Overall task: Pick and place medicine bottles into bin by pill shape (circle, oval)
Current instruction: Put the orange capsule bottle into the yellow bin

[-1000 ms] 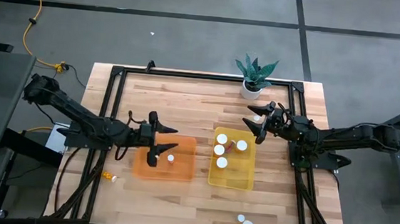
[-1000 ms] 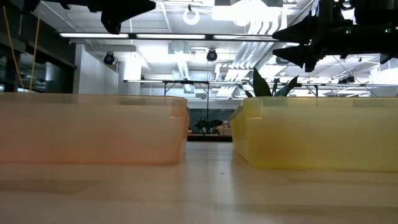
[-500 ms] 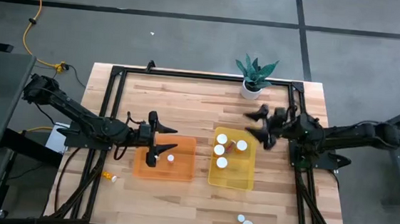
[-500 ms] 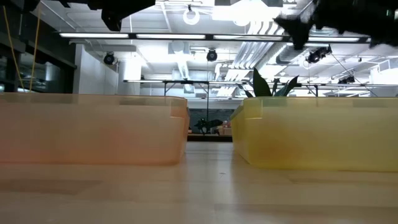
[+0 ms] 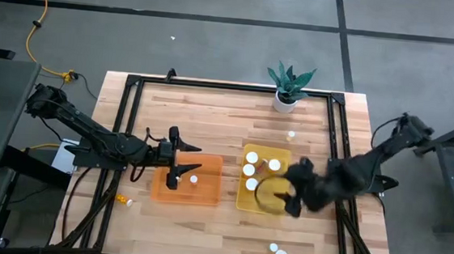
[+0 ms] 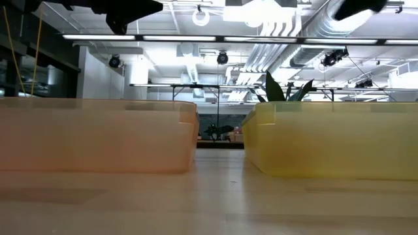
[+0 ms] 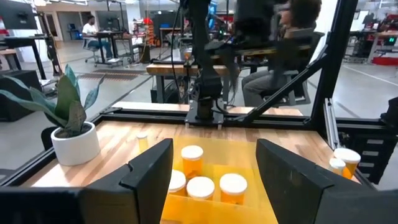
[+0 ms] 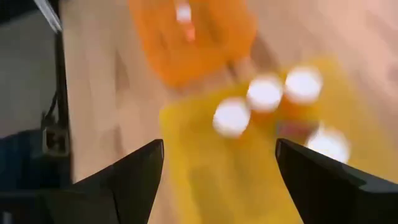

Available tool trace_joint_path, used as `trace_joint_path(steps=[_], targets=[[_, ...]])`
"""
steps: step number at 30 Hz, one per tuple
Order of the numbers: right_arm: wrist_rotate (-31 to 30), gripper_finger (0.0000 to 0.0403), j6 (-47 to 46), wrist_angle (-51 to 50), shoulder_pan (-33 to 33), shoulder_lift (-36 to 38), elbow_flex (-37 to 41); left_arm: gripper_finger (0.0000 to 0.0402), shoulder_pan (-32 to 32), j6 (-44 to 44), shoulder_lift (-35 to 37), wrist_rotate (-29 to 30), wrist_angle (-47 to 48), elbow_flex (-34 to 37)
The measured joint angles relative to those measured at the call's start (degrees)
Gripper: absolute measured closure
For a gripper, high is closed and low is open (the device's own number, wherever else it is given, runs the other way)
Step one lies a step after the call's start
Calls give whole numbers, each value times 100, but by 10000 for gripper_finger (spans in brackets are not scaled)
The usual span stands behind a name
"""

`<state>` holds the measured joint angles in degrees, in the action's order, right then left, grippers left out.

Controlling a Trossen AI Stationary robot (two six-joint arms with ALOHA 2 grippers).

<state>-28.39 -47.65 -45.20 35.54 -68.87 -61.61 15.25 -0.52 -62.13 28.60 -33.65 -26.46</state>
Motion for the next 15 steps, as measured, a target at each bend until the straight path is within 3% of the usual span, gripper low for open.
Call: trace_joint_path(steps=[3, 8, 15], targets=[[152, 102, -1269, -1158, 526, -708, -849, 181, 0, -57, -2, 3, 83, 0], [729, 102, -2398, -2596, 1087, -1834, -2209, 181, 0, -76, -2, 11, 181, 0], [1306, 102, -3018, -3111, 1480, -2910, -3354, 181, 0, -76, -5, 11, 438, 0]])
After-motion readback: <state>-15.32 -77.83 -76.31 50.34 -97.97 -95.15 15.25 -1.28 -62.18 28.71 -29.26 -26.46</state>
